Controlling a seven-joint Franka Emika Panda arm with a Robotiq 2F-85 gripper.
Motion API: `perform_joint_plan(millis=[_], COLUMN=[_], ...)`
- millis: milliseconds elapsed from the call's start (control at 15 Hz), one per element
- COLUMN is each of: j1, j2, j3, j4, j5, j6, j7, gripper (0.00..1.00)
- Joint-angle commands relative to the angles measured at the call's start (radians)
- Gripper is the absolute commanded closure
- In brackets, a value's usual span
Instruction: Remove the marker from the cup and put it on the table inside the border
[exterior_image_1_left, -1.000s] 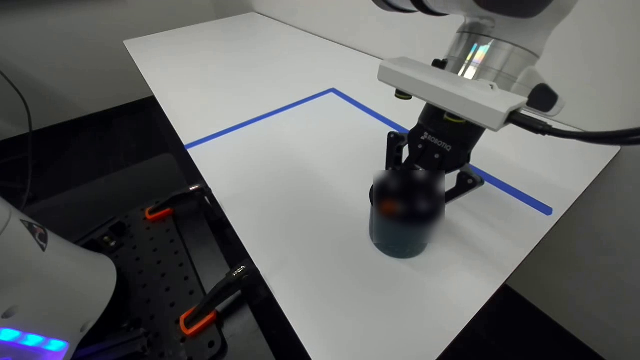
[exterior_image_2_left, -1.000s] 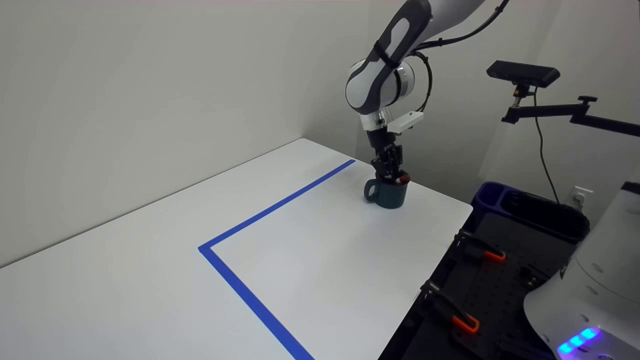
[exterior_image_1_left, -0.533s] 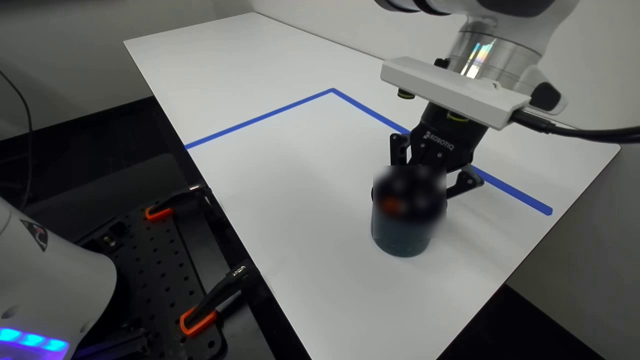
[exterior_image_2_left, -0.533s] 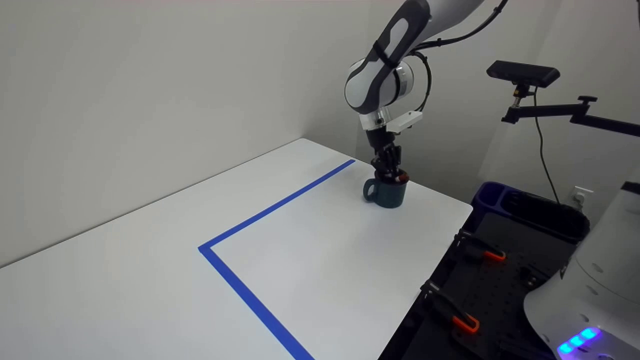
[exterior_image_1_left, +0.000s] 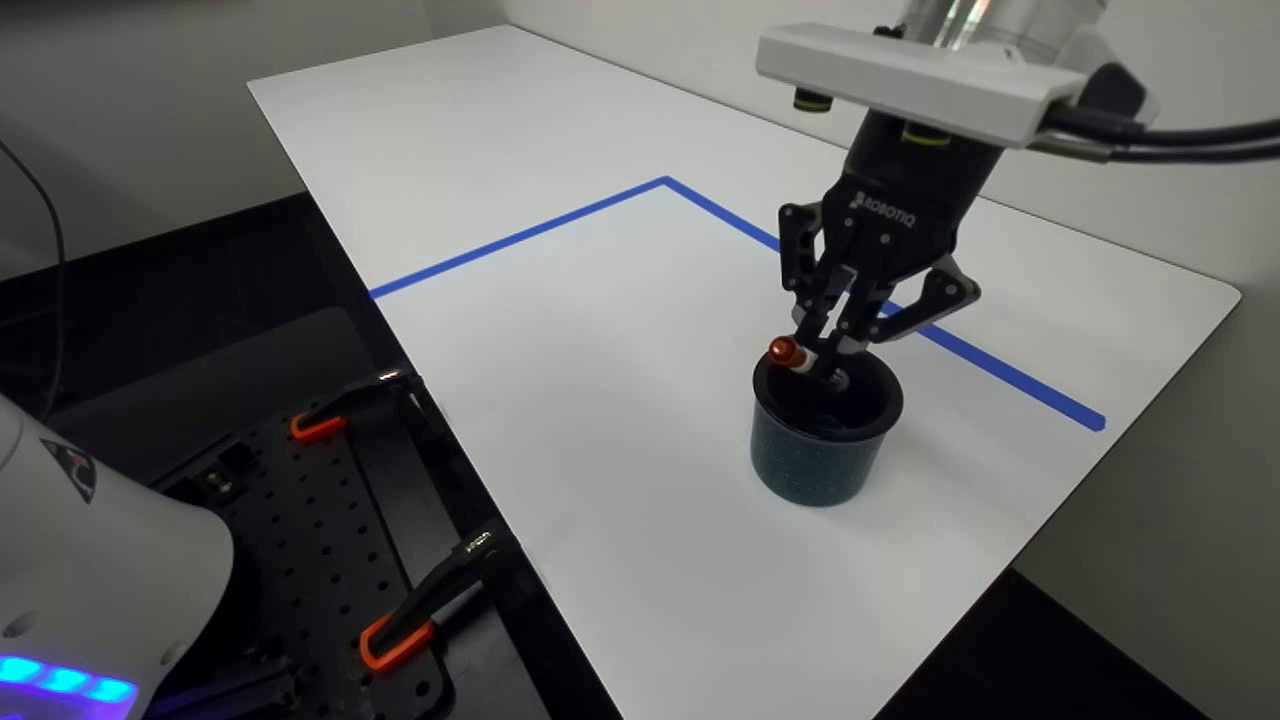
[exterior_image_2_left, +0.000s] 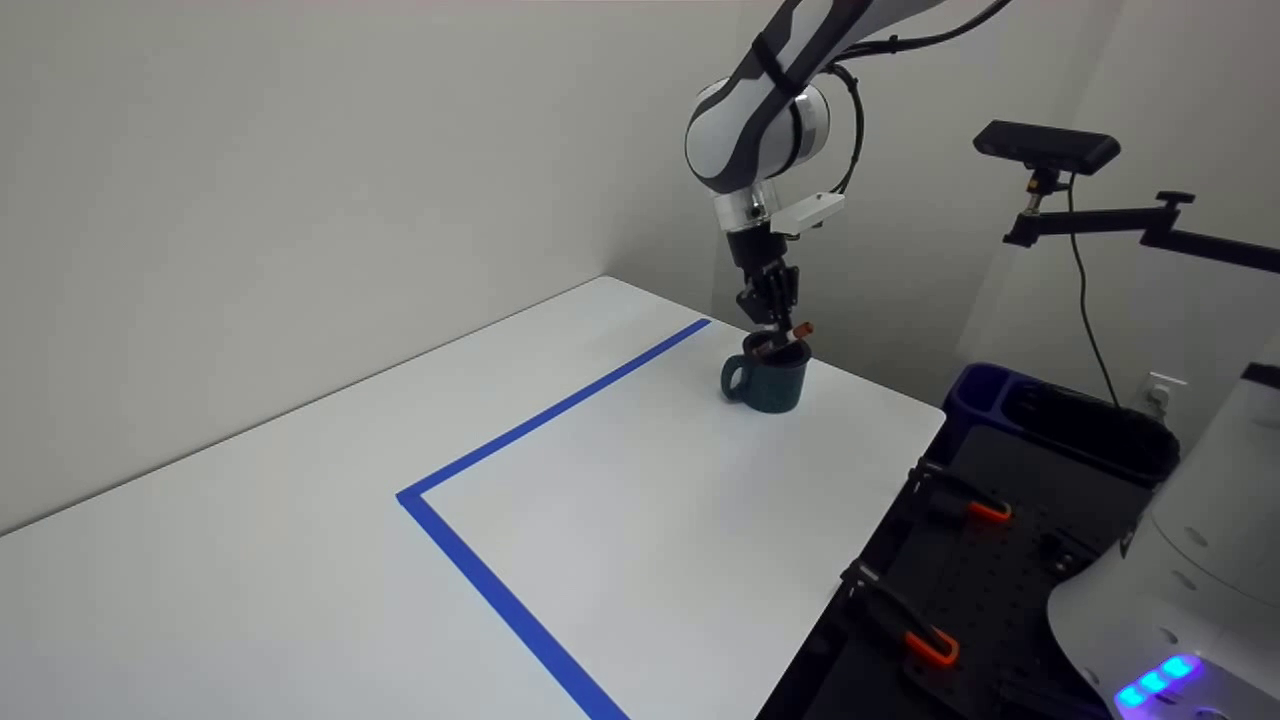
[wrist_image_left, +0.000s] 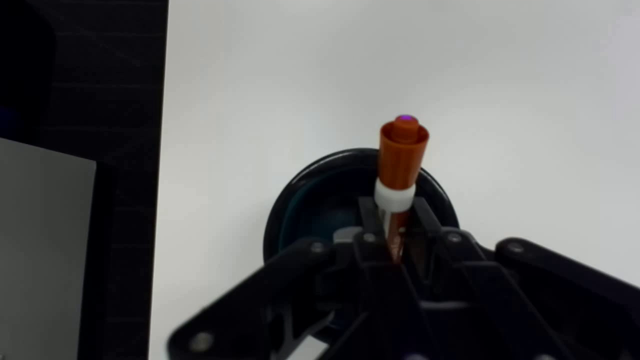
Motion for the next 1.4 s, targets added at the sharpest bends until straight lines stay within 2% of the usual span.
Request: perform_joint_plan(millis=[0,200,467,1333], j1=[0.031,0.048,0.065,0.122], j2=[-0.149,-0.237,-0.321,-0.231], j3=[0.004,0.006,0.015,0.099], j4=[-0.089,-0.147,-0.239,-0.392], j5=[-0.013,-0.009,0.015,0.169], j6=[-0.069,-0.085,0.0,0.472], j7=[0.036,0.049,0.049,0.032], gripper=[0.95,0.95,0.95,0.95])
